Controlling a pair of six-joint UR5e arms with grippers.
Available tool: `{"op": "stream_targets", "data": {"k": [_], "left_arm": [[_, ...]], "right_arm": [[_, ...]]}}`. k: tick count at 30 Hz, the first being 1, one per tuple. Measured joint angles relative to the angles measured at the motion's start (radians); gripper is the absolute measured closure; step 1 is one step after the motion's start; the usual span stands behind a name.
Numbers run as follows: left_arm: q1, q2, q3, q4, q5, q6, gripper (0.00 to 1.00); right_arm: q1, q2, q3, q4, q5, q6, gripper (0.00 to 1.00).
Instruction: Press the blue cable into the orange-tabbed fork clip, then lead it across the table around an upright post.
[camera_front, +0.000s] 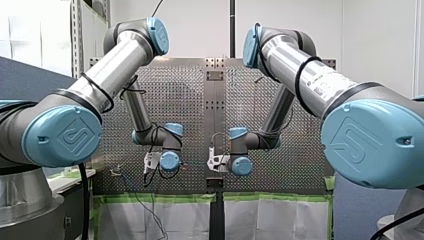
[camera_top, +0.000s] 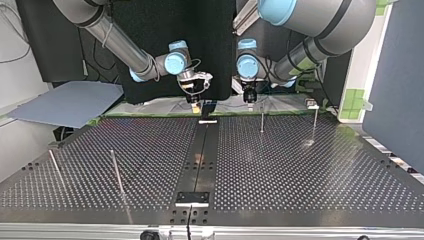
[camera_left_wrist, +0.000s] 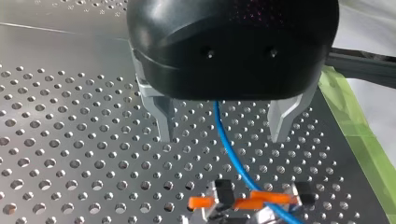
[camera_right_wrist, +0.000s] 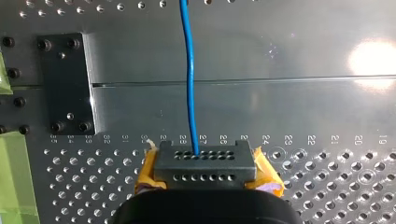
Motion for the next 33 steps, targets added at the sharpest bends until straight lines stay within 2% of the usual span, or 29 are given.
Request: {"op": "stream_targets", "data": {"k": [20,22,23,24,25,26,27,28,29,30,33], "left_arm": [[-0.013,0.0,0.024,-0.017,-0.002,0.013,0.0],[-0.014,0.0,0.024,-0.017,-0.006,0.026,0.24],[-0.015,0.0,0.024,-0.017,-0.008,0.036,0.24],[-0.015,0.0,0.024,-0.017,-0.009,0.044,0.44],[-0.015,0.0,0.024,-0.016,-0.011,0.051,0.58],[-0.016,0.0,0.024,-0.016,-0.013,0.059,0.58],[-0.017,0.0,0.024,-0.016,-0.014,0.064,0.78],[-0.018,0.0,0.025,-0.016,-0.015,0.068,0.92],[-0.018,0.0,0.025,-0.016,-0.016,0.072,0.92],[-0.018,0.0,0.025,-0.016,-0.016,0.075,1.0],[-0.02,0.0,0.025,-0.015,-0.017,0.084,1.0]], "right_arm": [[0.0,0.001,0.0,0.001,-0.001,-0.001,1.0],[0.0,0.001,0.0,0.001,-0.001,-0.001,1.0],[0.0,0.001,0.0,0.001,-0.001,-0.001,1.0],[0.0,0.001,0.0,0.001,-0.001,-0.001,1.0],[0.0,0.001,0.0,0.0,-0.001,-0.002,1.0],[0.0,0.001,0.0,0.0,-0.001,-0.002,1.0],[0.0,0.001,0.0,0.0,-0.001,-0.002,1.0],[0.0,0.002,0.0,0.0,-0.001,-0.002,1.0],[0.0,0.002,0.001,0.0,-0.001,-0.002,1.0],[0.0,0.001,0.0,0.0,-0.001,-0.002,1.0],[0.0,0.002,0.0,0.001,-0.001,-0.002,1.0]]}}
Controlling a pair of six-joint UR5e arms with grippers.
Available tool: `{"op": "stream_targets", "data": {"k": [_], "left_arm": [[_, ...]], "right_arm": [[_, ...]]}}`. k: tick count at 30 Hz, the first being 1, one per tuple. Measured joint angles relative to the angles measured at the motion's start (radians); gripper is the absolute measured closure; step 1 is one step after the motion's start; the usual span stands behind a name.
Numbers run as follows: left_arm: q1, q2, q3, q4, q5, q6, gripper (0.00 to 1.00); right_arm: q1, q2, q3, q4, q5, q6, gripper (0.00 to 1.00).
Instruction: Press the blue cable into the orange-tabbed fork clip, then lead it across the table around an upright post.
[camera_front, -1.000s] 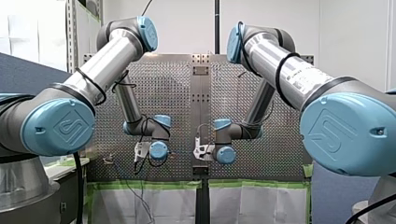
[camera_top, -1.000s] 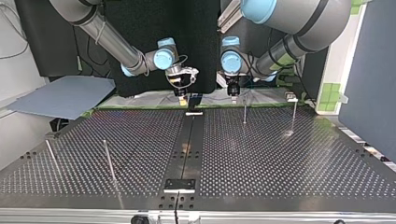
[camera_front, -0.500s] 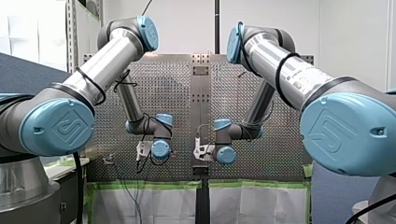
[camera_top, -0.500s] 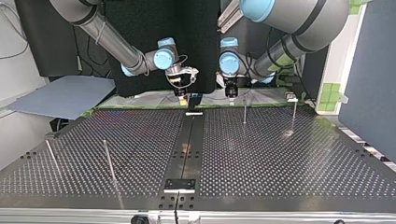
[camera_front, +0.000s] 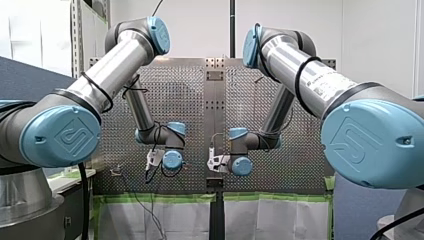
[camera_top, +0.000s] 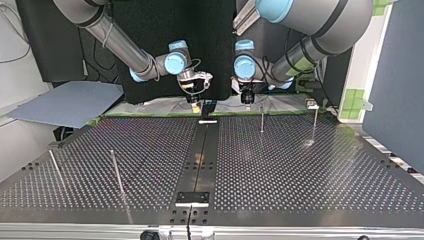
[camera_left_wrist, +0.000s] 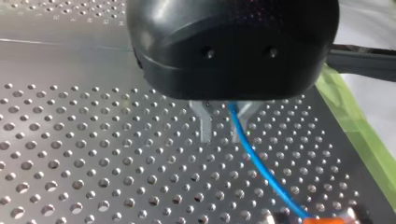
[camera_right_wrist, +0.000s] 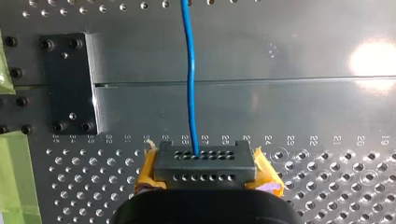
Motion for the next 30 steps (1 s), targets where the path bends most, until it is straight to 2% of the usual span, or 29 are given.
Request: {"op": "stream_targets", "data": {"k": [13,22,30], "left_arm": [[-0.006,0.0,0.002,0.001,0.013,0.003,1.0],[-0.012,0.003,0.029,-0.035,0.013,-0.031,1.0],[-0.028,0.038,0.054,-0.101,0.013,-0.037,1.0]], "right_arm": [[-0.001,0.001,0.0,0.002,0.0,0.0,1.0],[-0.003,0.0,-0.006,0.01,0.0,0.0,1.0],[-0.014,-0.005,-0.055,0.071,0.005,-0.007,1.0]]}}
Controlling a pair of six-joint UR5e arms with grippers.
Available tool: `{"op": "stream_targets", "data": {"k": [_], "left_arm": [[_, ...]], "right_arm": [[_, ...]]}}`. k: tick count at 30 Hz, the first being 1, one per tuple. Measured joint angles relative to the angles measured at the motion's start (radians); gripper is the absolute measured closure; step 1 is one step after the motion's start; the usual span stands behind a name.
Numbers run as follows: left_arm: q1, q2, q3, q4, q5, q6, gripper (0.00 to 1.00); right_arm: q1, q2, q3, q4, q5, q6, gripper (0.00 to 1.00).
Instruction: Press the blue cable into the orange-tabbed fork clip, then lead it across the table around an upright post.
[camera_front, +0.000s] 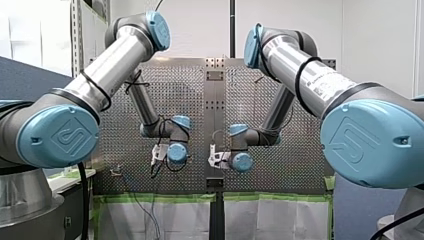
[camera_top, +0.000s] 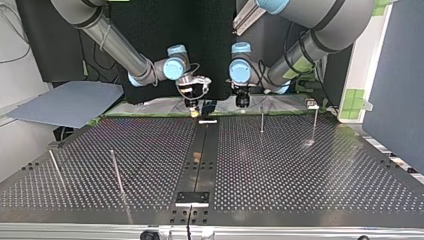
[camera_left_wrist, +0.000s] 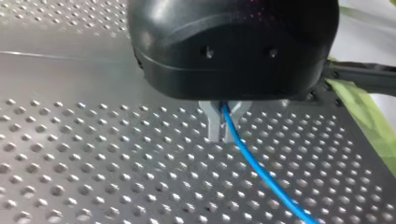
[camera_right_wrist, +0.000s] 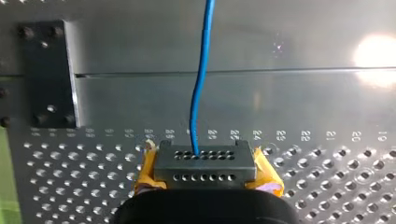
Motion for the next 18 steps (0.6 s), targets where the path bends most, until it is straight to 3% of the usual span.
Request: {"op": "stream_targets", "data": {"k": [18], "left_arm": [[-0.06,0.159,0.001,-0.057,-0.014,-0.02,1.0]], "right_arm": [[-0.013,-0.137,-0.012,0.16,0.005,-0.004,1.0]]}}
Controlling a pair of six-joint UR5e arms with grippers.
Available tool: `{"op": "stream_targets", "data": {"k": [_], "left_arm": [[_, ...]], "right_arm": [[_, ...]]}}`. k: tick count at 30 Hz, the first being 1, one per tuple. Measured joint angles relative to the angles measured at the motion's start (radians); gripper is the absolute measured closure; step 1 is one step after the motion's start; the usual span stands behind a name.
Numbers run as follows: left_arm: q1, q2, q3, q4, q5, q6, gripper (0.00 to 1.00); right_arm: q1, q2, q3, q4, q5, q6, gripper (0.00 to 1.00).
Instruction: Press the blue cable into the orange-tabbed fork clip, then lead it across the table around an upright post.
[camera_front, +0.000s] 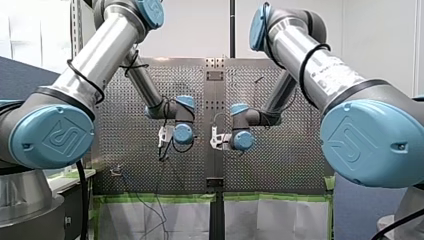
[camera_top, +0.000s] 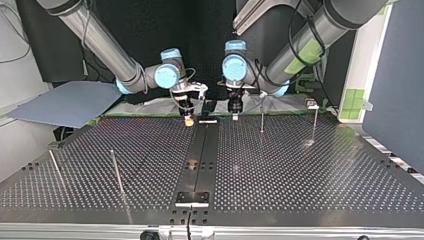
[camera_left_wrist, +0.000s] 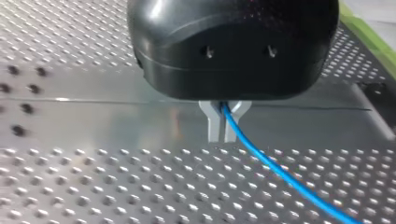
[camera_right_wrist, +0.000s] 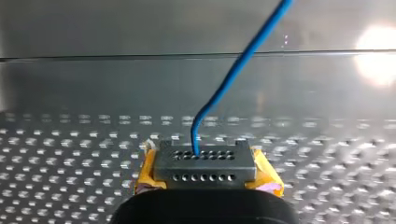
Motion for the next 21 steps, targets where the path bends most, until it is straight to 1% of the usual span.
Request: {"op": "stream_targets", "data": {"k": [5,12,16,21], "left_arm": [[-0.013,0.044,0.0,-0.006,-0.001,-0.013,1.0],[-0.027,0.112,0.001,-0.01,0.004,-0.022,1.0],[-0.031,0.132,0.007,-0.014,0.01,-0.022,1.0],[-0.034,0.145,0.029,-0.041,0.012,-0.023,1.0]], "right_arm": [[-0.001,-0.05,0.0,0.024,0.006,0.001,1.0],[-0.001,-0.114,0.0,0.035,0.008,0.0,1.0],[-0.001,-0.151,0.0,0.04,0.009,0.001,1.0],[-0.004,-0.196,0.0,0.048,0.01,0.0,1.0]]}}
